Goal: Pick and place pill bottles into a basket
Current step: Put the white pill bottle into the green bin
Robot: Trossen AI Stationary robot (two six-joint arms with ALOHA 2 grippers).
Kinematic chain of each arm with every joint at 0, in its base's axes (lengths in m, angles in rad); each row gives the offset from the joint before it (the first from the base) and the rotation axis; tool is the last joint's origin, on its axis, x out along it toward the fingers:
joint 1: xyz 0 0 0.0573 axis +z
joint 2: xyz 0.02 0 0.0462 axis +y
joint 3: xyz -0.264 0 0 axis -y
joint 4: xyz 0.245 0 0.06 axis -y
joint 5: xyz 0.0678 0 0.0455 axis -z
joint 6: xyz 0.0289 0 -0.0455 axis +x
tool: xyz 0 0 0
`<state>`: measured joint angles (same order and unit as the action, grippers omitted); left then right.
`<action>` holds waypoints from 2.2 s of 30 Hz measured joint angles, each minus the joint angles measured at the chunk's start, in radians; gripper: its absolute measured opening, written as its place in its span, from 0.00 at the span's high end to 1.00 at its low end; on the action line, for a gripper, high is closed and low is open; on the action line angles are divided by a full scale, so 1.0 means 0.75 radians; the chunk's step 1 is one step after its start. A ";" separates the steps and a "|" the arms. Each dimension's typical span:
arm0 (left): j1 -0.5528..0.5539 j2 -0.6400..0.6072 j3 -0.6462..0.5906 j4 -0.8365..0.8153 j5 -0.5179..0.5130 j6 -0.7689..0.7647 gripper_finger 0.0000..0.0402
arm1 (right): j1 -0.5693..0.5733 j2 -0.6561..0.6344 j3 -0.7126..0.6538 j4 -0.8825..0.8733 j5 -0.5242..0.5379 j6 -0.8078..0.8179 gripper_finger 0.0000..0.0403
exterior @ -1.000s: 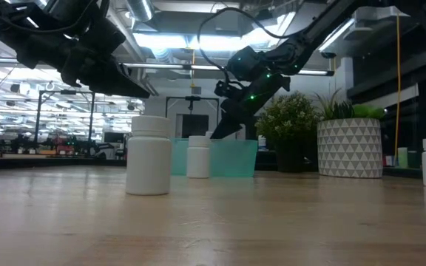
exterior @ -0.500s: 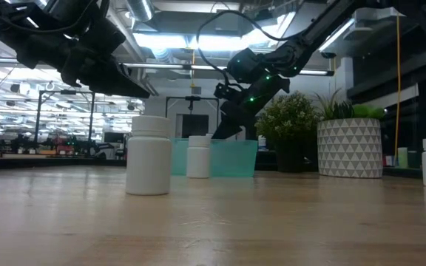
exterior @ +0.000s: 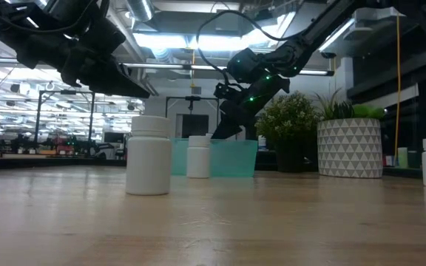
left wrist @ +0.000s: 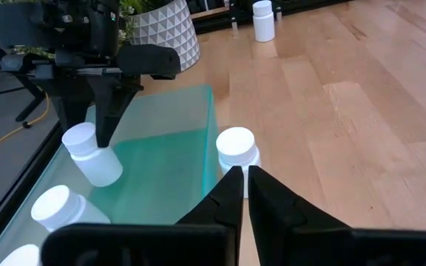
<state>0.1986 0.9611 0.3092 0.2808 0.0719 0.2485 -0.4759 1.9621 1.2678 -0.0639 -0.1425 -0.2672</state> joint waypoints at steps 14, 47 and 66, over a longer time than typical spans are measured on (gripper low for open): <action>0.000 0.000 0.000 0.000 0.000 0.000 0.95 | 0.001 0.000 0.000 0.001 0.001 -0.001 0.59; 0.000 0.000 0.000 0.000 0.000 0.000 0.96 | 0.001 0.000 -0.001 0.023 0.001 -0.003 0.52; 0.000 0.000 0.000 0.000 0.000 0.000 0.95 | 0.001 0.000 -0.001 0.025 0.001 0.006 0.51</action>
<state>0.1986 0.9611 0.3092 0.2806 0.0719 0.2485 -0.4751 1.9620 1.2675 -0.0452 -0.1417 -0.2628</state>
